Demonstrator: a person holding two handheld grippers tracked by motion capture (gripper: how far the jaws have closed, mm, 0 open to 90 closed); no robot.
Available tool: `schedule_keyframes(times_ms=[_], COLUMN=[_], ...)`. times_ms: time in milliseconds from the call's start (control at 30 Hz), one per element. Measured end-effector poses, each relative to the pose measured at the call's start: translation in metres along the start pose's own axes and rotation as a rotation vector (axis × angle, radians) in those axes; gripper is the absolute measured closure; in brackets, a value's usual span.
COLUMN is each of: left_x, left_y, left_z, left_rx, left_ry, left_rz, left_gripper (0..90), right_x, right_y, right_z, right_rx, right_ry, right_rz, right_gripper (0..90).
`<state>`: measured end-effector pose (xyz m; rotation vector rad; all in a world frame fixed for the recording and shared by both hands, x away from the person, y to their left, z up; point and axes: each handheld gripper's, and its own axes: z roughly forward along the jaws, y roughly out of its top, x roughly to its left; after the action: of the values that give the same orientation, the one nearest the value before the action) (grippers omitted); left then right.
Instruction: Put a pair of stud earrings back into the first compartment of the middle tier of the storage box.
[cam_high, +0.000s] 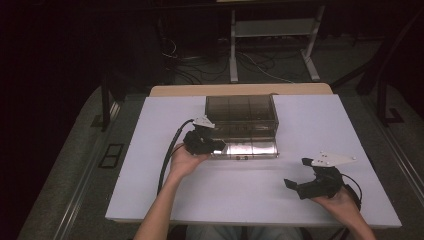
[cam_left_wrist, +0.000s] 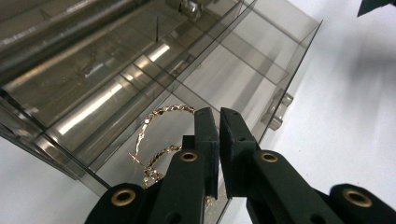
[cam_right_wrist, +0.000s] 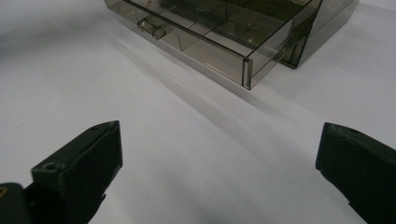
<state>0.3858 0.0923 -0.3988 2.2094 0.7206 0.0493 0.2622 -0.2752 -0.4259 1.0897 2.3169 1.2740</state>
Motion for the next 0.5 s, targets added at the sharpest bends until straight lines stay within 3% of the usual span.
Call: schedule_keyframes(times_ms=[367, 500], left_x=[0.0021, 0.0026], left_y=[-0.0015, -0.0013], left_z=[0.0075, 0.0068], left_rx=[0.032, 0.023], left_ry=[-0.008, -0.006], left_rz=[-0.015, -0.019], left_gripper=[84.9, 83.9], right_x=[-0.0002, -0.0003], right_y=[-0.0003, -0.0002], right_z=[0.0003, 0.0002], right_rx=[0.005, 0.004], right_ry=[0.001, 0.001], right_rz=[-0.004, -0.004], right_gripper=[0.0, 0.0])
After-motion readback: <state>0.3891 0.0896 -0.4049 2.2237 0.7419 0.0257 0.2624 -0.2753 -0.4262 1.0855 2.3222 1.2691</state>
